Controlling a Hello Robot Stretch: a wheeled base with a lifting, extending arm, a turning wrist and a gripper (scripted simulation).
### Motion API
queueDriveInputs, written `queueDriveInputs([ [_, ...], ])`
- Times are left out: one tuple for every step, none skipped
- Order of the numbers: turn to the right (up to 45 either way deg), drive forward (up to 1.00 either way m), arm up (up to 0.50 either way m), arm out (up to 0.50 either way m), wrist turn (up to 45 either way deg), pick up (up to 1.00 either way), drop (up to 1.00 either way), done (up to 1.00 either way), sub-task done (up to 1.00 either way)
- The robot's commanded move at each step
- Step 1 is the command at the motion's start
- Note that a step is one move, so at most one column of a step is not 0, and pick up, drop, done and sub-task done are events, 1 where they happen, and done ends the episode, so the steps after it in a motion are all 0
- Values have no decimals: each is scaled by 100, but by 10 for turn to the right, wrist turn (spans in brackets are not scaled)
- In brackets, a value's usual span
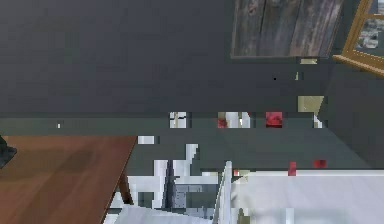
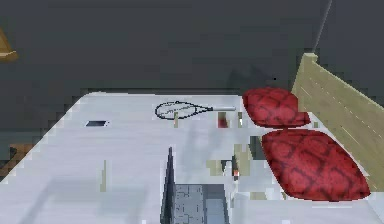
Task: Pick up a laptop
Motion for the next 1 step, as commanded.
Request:
queueDriveInputs([
  [0, 0, 0, 0, 450, 0, 0, 0, 0],
])
